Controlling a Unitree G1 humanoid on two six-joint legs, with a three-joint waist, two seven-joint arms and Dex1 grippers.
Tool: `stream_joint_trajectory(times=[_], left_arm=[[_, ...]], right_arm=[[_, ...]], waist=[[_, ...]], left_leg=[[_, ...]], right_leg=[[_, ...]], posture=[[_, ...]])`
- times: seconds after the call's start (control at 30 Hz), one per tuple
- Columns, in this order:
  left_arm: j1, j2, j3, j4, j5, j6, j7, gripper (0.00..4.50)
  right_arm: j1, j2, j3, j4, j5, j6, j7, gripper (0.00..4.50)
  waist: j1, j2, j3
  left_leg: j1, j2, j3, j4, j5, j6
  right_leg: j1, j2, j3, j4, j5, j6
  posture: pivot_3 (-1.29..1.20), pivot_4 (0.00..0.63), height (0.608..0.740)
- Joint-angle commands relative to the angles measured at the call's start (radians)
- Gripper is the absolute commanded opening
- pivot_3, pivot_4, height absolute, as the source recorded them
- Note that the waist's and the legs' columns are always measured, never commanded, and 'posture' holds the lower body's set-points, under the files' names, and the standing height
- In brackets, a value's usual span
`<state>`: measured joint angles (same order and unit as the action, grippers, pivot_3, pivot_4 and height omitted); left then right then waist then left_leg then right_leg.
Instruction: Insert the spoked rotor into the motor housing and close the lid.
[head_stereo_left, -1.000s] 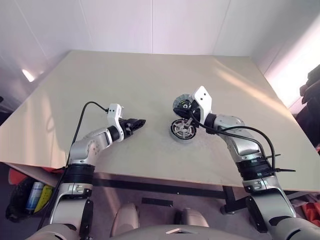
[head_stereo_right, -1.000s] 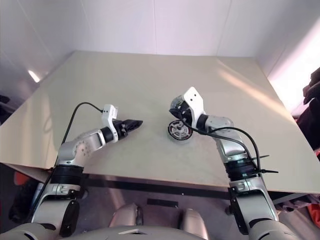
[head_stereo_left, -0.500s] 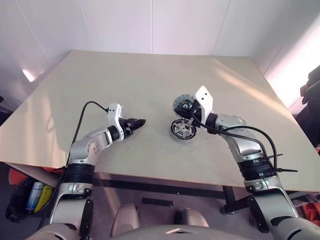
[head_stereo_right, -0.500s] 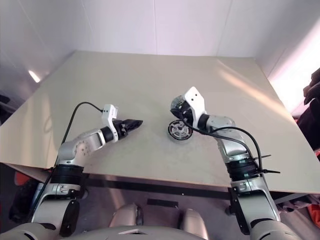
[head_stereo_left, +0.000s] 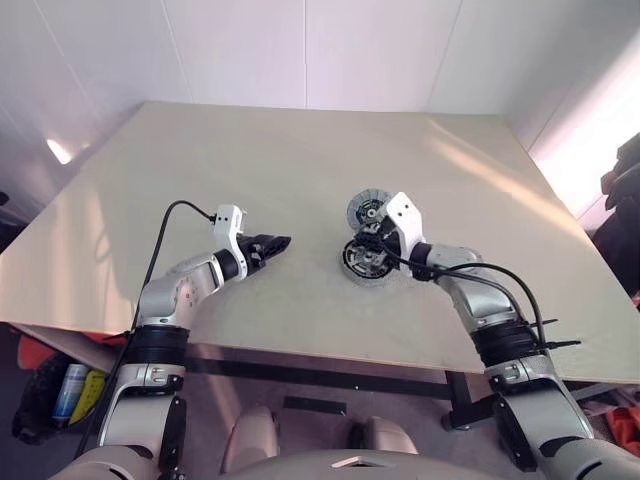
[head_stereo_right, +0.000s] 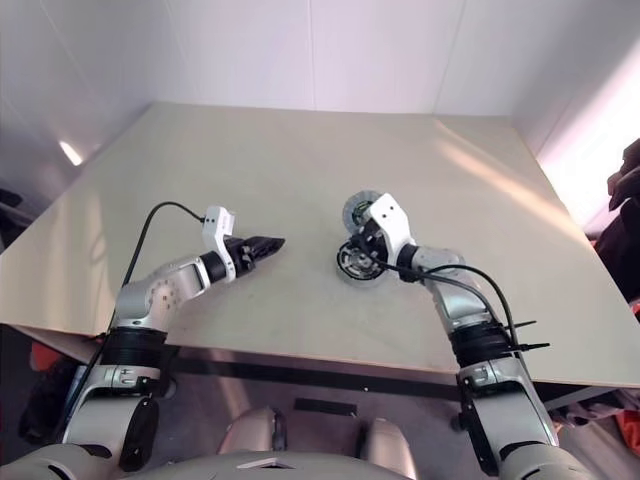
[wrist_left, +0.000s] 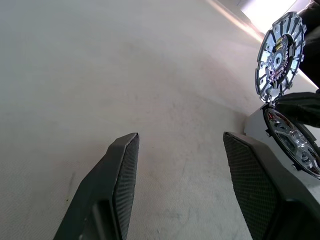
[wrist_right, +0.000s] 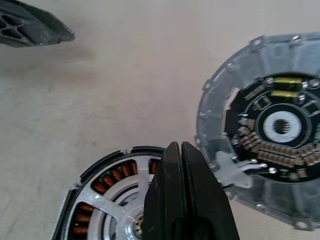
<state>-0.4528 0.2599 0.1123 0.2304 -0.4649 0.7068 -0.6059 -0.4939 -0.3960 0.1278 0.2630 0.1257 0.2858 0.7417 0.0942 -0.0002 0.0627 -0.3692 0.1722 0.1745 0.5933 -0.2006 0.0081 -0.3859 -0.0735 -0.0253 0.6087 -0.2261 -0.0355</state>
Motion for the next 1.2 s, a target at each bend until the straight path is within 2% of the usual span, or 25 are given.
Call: stream_joint_trajectory(times=[0.03,0.37,0.57,0.87,1.2], left_arm=[[-0.025,0.005,0.007,-0.016,-0.005,-0.021,-0.004,2.84],[-0.021,0.007,0.009,-0.019,-0.004,-0.022,-0.002,2.84],[-0.017,0.008,0.01,-0.023,-0.005,-0.02,0.001,2.84],[-0.018,0.007,0.008,-0.021,-0.005,-0.021,-0.001,2.84],[-0.015,0.007,0.009,-0.025,-0.006,-0.022,0.0,2.84]], right_arm=[[-0.042,-0.003,-0.032,-0.11,0.039,0.004,0.013,0.0],[0.044,0.005,0.022,-0.189,0.038,0.073,0.036,0.0],[0.109,0.007,0.071,-0.074,-0.031,0.058,-0.006,0.0],[0.028,-0.003,0.023,-0.131,0.016,0.053,0.001,0.0],[-0.008,-0.012,0.042,-0.109,-0.018,0.028,0.0,0.0]], waist=[[-0.001,0.0,0.0],[0.002,0.0,0.0],[0.0,0.0,0.0],[-0.001,0.0,0.0],[0.0,0.0,0.0]], left_leg=[[0.0,0.0,0.0,0.0,0.0,0.0],[-0.001,0.0,0.0,0.0,0.0,0.001],[0.0,0.0,0.0,0.0,0.0,0.0],[0.003,0.0,0.0,0.0,0.001,-0.001],[-0.004,0.0,0.0,0.0,0.001,-0.001]], right_leg=[[0.0,0.0,0.0,0.0,0.0,0.0],[0.0,0.0,0.0,0.0,0.0,0.0],[0.0,0.0,0.0,0.0,0.0,0.0],[0.003,0.0,0.0,0.0,0.0,0.001],[-0.003,0.0,0.0,-0.001,0.001,0.0]], posture=[[0.0,0.0,0.74],[0.0,0.0,0.74],[0.0,0.0,0.74],[0.0,0.0,0.74],[0.0,0.0,0.74]])
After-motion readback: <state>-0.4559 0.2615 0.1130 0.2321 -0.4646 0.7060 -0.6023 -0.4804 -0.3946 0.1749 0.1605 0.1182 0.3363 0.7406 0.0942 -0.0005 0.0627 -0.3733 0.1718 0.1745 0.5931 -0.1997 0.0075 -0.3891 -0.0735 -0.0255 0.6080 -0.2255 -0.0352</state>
